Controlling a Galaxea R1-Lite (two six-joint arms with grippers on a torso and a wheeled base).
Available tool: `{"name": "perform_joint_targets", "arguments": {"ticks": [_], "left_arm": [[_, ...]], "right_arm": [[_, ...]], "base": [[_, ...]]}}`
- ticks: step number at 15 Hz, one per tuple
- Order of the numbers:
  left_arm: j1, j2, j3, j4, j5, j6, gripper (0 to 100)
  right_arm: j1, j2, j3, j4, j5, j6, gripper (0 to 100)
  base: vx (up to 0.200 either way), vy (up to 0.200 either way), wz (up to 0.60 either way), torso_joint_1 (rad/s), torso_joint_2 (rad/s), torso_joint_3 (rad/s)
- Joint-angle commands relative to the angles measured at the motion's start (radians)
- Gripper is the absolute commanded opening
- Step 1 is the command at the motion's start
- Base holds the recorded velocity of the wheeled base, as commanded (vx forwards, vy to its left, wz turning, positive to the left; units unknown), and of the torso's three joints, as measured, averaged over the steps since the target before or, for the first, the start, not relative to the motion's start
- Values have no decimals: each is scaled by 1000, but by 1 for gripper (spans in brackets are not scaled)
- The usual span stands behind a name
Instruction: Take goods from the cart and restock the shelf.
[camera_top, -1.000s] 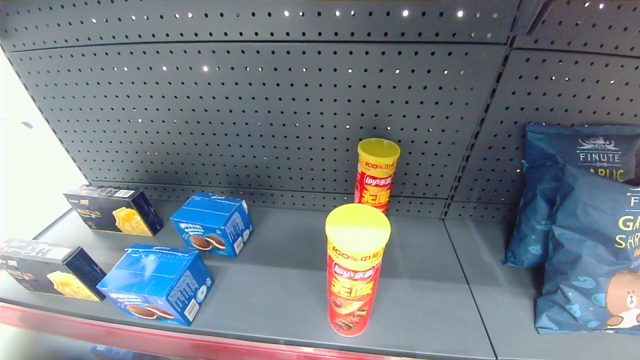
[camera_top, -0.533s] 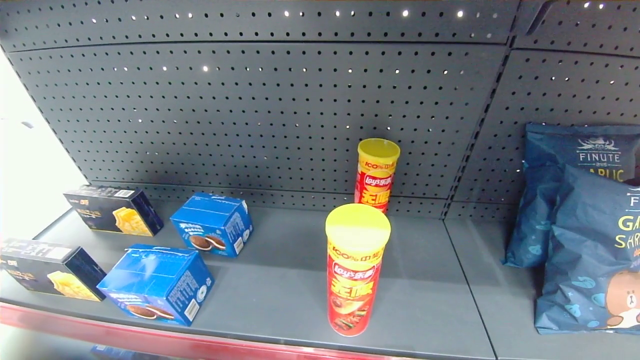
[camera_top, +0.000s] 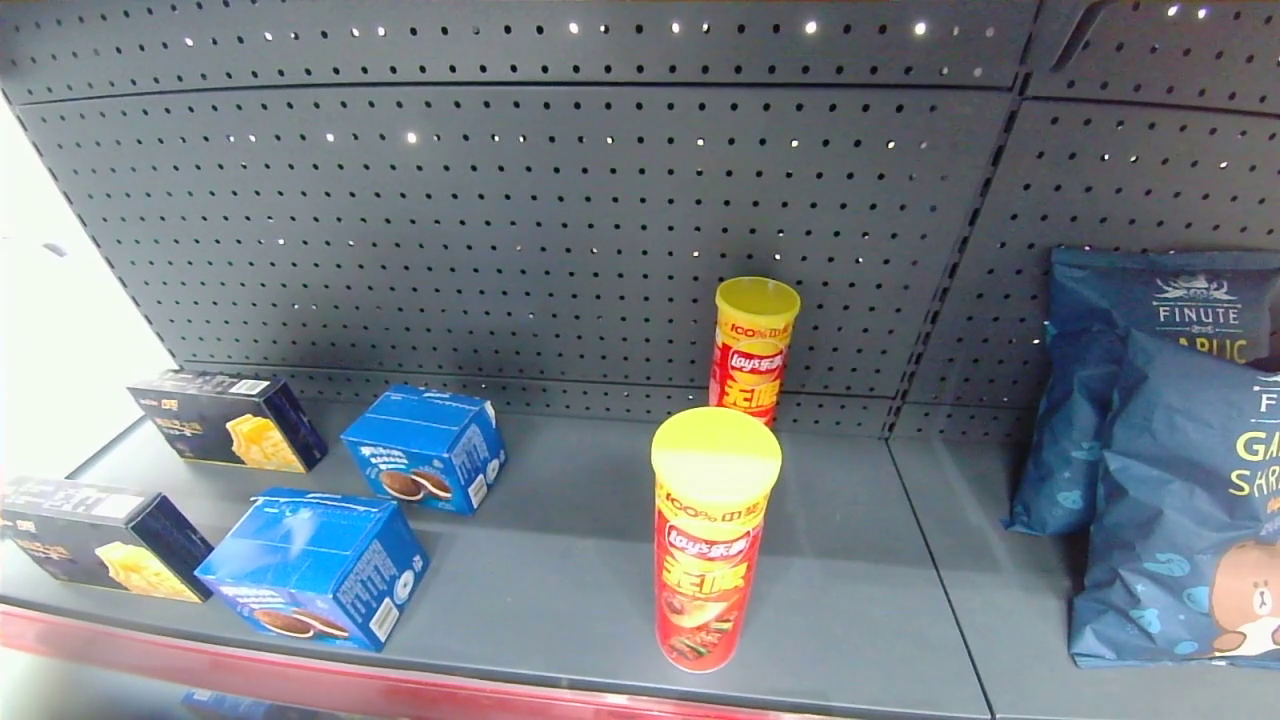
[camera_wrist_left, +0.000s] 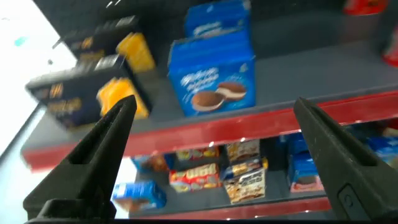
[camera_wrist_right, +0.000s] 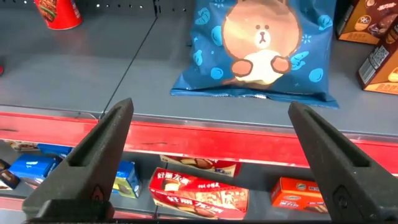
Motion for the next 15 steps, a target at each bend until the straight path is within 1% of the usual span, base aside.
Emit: {"name": "perform_joint_targets", "arguments": {"ticks": [1, 2, 3, 4, 5, 6, 7, 8, 9, 10, 11, 12, 13, 14, 15], "left_arm": [[-300, 369, -236, 11, -23, 105, 100], [-375, 449, -264, -1, -18, 136, 100], [-411, 499, -273, -30, -4, 132, 100], [-432, 581, -273, -87, -4, 102, 100], [-454, 638, -274, -121, 0, 54, 100], [-510, 748, -287, -176, 5, -52, 100], [-523, 789, -288, -198, 6, -72, 100], [-530, 868, -290, -262, 5, -93, 100], [-530, 941, -290, -326, -1, -102, 100], [-530, 1030, -288, -380, -1, -122, 100], [-529, 1102, -287, -432, -1, -131, 100], [-526, 1139, -287, -461, 0, -142, 100], [-524, 1231, -290, -546, 6, -191, 100], [-523, 1271, -291, -578, 17, -208, 100], [-523, 1300, -294, -583, 35, -214, 100]], "right_arm": [[-1, 2, 0, 0, 1, -1, 100], [-1, 2, 0, 0, 1, -1, 100], [0, 2, 0, 0, 1, -1, 100], [0, 2, 0, 0, 1, -1, 100], [0, 2, 0, 0, 1, -1, 100], [0, 2, 0, 0, 1, -1, 100], [-1, 2, 0, 0, 1, -1, 100], [0, 2, 0, 0, 1, -1, 100], [-1, 2, 0, 0, 1, -1, 100], [0, 2, 0, 0, 1, -1, 100], [-1, 2, 0, 0, 1, -1, 100], [0, 2, 0, 0, 1, -1, 100], [0, 2, 0, 0, 1, -1, 100], [0, 2, 0, 0, 1, -1, 100], [-1, 2, 0, 0, 1, -1, 100]], "base": [[0, 0, 0, 0, 0, 0], [0, 0, 0, 0, 0, 0], [0, 0, 0, 0, 0, 0], [0, 0, 0, 0, 0, 0], [0, 0, 0, 0, 0, 0], [0, 0, 0, 0, 0, 0], [0, 0, 0, 0, 0, 0], [0, 0, 0, 0, 0, 0], [0, 0, 0, 0, 0, 0], [0, 0, 0, 0, 0, 0], [0, 0, 0, 0, 0, 0], [0, 0, 0, 0, 0, 0], [0, 0, 0, 0, 0, 0], [0, 0, 0, 0, 0, 0], [0, 0, 0, 0, 0, 0]]}}
